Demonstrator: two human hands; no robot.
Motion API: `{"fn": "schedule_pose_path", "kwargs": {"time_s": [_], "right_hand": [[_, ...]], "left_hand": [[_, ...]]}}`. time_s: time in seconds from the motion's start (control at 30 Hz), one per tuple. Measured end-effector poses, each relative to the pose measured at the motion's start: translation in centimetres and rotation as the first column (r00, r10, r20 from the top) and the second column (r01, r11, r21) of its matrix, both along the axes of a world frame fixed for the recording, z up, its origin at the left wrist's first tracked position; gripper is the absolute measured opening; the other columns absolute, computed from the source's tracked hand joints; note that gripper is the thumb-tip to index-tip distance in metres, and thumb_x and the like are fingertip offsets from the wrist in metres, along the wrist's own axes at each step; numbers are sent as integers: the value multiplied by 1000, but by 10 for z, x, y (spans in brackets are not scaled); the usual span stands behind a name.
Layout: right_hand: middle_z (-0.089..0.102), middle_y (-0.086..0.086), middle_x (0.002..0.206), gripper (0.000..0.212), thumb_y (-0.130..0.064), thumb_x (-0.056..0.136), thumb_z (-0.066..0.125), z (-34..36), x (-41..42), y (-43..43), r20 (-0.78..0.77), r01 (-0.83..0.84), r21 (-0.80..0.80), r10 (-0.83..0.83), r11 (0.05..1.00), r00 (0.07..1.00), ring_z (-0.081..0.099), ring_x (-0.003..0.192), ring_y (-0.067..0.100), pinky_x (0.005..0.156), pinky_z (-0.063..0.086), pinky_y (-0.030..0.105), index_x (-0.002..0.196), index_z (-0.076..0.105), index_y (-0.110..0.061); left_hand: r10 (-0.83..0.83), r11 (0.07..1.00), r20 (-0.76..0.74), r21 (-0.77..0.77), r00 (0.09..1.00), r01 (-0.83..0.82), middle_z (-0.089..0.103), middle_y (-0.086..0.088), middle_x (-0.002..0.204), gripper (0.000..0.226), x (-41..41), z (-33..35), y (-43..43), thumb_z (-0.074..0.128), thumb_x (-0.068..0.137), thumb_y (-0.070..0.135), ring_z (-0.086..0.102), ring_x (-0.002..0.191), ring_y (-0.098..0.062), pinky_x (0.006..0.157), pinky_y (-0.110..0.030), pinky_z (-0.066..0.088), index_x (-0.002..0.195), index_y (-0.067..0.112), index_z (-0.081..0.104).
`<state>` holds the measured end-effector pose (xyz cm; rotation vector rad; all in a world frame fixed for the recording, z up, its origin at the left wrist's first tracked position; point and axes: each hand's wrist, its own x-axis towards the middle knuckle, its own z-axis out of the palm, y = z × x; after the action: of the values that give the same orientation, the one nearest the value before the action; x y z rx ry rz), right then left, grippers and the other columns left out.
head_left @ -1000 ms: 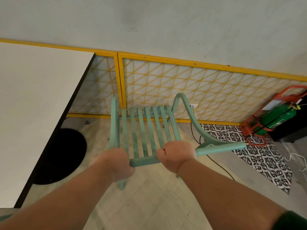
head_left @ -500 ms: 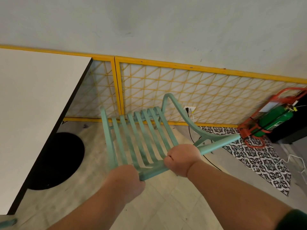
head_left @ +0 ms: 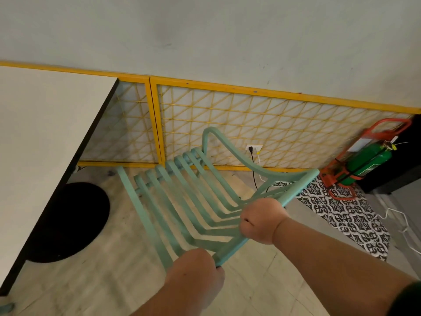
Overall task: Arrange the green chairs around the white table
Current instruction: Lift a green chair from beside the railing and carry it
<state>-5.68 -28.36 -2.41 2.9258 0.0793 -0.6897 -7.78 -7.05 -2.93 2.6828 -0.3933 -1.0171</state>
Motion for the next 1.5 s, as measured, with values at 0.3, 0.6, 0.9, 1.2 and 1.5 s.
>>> {"fn": "schedule_pose_path", "kwargs": {"time_s": [0.3,0.6,0.9,1.2,1.5], "right_hand": [[62,0,105,53,-51,79,24,-1,-10,11,59,143,-4,-142,990,988,51,110,29,98,38,46,99,66,-25],[-18,12,170,87,-25,95,47,-21,-13,80,-173,603,793,-982,-91,81,5,158,30,126,20,46,164,-5,-19],[-23,22,167,84,-11,91,45,-29,-10,85,-39,691,721,-993,49,111,14,156,37,123,29,46,165,4,-16],[-23,31,162,83,-14,88,48,-29,-5,80,19,788,589,-978,177,206,40,137,44,110,46,48,164,16,-24],[-16,36,162,52,-10,93,49,-12,-22,72,81,817,474,-941,327,329,50,123,41,101,48,41,144,47,-15]], "left_hand": [[36,999,-2,-28,999,-36,58,0,94,44,-2,-6,5,49,81,57,61,98,-27,87,-37,56,100,19,59],[3,976,-55,-218,998,-14,66,-7,88,47,-1,-11,15,54,92,66,65,85,-25,68,-33,44,96,20,66],[32,961,-154,-266,988,-73,62,-9,100,47,5,-17,14,55,96,60,57,90,-26,65,-32,36,108,17,70],[-7,956,-207,-288,978,-54,66,-8,109,51,9,-18,18,49,100,62,61,103,-27,84,-37,44,120,20,68],[-11,946,-170,-323,985,-45,61,-2,81,44,-20,-20,2,45,103,58,62,85,-26,67,-35,39,119,22,65]]}}
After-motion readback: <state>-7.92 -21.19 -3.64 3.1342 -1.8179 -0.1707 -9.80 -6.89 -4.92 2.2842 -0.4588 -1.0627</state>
